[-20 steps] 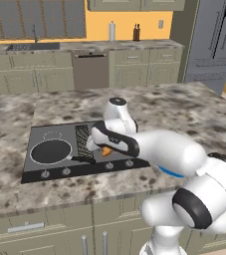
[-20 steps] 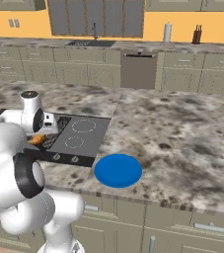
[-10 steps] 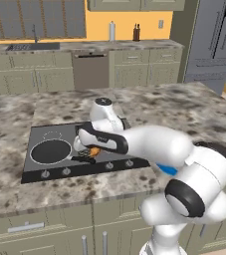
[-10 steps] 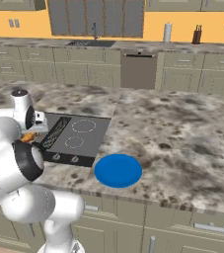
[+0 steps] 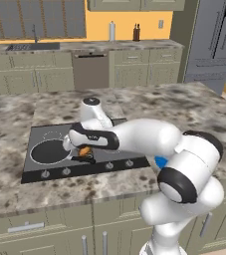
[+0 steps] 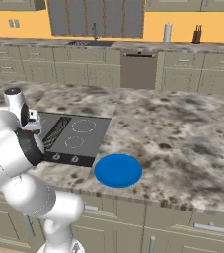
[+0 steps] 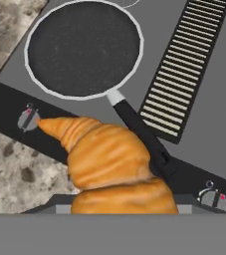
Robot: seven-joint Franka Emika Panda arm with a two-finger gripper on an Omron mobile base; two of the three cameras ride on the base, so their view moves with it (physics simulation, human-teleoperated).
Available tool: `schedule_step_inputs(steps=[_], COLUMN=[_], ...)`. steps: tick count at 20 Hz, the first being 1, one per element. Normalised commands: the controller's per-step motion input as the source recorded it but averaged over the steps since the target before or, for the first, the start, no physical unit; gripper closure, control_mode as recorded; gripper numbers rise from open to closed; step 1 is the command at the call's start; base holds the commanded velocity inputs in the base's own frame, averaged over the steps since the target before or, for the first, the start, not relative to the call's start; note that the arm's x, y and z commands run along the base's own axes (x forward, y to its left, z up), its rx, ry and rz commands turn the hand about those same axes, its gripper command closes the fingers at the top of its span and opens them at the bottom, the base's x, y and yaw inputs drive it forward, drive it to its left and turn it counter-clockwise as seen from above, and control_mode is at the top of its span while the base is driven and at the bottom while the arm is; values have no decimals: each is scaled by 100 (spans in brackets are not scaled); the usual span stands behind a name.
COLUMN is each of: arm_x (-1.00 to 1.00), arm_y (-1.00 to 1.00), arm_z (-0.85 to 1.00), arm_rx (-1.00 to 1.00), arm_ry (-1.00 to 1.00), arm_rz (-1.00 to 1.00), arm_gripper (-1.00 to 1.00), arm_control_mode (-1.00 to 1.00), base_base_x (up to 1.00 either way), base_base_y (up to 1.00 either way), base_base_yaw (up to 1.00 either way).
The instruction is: Pick the croissant and place it on the pan. Then turn on the stove to warm the croissant.
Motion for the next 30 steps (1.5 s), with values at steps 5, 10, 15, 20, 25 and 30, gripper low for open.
schedule_step_inputs(steps=[5,10,15,20,25,30], arm_x=[12,9,18,22,33,43], arm_y=[38,17,21,25,27,35], arm_z=[0,-4,-18,-16,-8,-14], arm_rx=[0,0,0,0,0,0], arm_ry=[0,-3,-1,0,0,0], arm_rz=[0,-1,-3,-3,-4,-6], arm_gripper=[100,100,100,100,100,100], arm_control_mode=[-100,-100,-100,-100,-100,-100], base_base_x=[0,0,0,0,0,0], base_base_y=[0,0,0,0,0,0], base_base_yaw=[0,0,0,0,0,0])
